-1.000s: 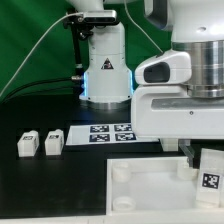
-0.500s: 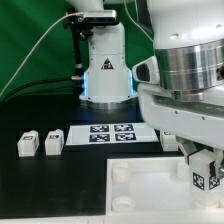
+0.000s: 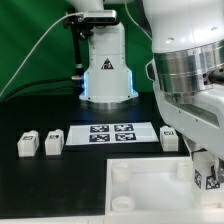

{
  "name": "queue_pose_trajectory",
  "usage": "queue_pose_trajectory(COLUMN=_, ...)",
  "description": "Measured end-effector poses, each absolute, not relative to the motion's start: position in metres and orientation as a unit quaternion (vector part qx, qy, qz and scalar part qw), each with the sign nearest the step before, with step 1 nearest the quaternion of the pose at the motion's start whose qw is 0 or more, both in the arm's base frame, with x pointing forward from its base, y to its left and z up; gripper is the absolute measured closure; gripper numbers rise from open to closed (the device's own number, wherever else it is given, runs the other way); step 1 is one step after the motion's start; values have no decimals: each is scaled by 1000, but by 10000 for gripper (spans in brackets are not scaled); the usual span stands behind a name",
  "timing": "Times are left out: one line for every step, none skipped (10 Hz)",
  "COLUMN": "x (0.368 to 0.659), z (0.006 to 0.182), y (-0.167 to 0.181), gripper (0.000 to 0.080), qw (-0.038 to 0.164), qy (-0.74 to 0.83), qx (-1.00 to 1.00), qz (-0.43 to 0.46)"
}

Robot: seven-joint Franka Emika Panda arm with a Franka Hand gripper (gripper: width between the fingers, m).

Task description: Assemble one leg

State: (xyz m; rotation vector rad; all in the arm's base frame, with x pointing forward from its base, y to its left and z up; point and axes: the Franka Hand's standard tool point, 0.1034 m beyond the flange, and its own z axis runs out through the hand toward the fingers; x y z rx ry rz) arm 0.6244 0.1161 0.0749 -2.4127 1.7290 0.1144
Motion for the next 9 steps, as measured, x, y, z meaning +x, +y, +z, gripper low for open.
queue_pose_trajectory(x=623, z=76, y=117, gripper=241, qw=83, qy=495, qx=-864, qz=37)
queue_pose_trajectory(x=625, z=78, y=117, gripper=169, qw=83, qy=416, qx=-905, qz=33)
queue_pose_trajectory(x=625, z=78, y=117, gripper=156, qw=85, qy=376, qx=-922, qz=28)
queue_pose_trajectory(x=625, z=78, y=116, gripper=156, qw=85, qy=336, qx=-938, qz=25)
queue_pose_trajectory(x=625, z=78, y=116, gripper=156, qw=86, qy=286, qx=-954, qz=20)
queue_pose_trajectory(x=625, z=78, y=116, gripper=150, qw=78, qy=223, qx=-972, qz=14)
queue_pose_trajectory(x=624, z=78, y=119, gripper=151, qw=50, qy=99, qx=-994, qz=1)
queue_pose_trajectory(x=624, z=77, y=124, gripper=151, qw=42, qy=7, qx=-999, qz=-5)
queue_pose_trajectory(x=625, z=76, y=124, gripper=151, qw=44, qy=-16, qx=-999, qz=-11)
